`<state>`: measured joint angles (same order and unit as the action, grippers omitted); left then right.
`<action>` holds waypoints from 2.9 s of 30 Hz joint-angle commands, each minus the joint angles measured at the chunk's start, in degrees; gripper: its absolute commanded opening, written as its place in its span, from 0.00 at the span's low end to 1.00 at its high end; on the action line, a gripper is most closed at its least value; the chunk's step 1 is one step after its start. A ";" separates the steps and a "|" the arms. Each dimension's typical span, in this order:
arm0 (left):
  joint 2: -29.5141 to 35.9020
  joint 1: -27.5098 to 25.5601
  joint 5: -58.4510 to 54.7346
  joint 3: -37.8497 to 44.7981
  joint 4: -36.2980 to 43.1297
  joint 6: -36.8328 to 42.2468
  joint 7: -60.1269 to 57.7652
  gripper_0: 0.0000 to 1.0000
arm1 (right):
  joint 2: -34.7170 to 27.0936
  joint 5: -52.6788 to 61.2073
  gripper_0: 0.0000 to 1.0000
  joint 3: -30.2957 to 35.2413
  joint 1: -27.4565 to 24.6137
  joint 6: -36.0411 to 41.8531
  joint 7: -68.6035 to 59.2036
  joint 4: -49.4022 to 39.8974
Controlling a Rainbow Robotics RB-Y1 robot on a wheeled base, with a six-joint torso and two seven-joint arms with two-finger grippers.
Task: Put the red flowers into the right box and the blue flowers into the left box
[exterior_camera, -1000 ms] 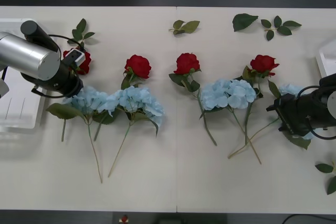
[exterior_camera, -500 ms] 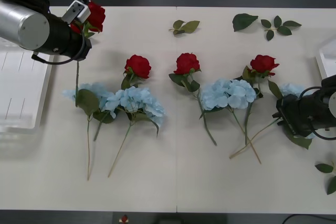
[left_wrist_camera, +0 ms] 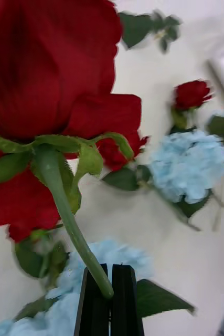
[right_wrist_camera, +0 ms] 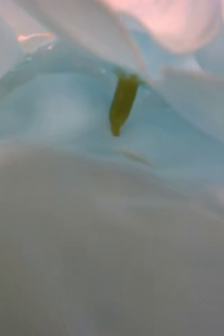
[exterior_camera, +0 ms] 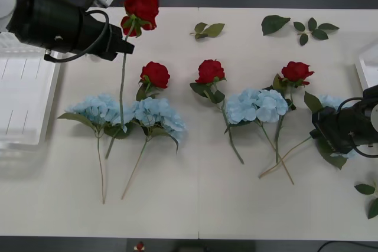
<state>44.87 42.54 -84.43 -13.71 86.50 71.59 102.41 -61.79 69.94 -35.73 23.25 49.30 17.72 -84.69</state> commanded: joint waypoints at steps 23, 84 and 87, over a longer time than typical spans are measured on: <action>-10.68 2.63 -33.61 4.57 -1.95 -4.00 26.96 0.00 | -11.33 30.96 0.00 14.98 -1.19 3.08 62.53 -1.44; -15.77 6.15 -34.75 -1.76 -1.24 -11.39 29.69 0.00 | -10.54 36.06 1.00 6.72 -1.72 -4.04 97.24 4.36; -15.77 6.15 -34.75 -1.76 -1.24 -11.39 29.69 0.00 | -12.12 44.41 1.00 6.63 -2.78 -3.69 104.10 2.60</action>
<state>29.23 46.53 -118.71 -16.19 83.88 60.54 131.12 -71.33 110.09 -30.05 21.31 45.69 117.86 -79.85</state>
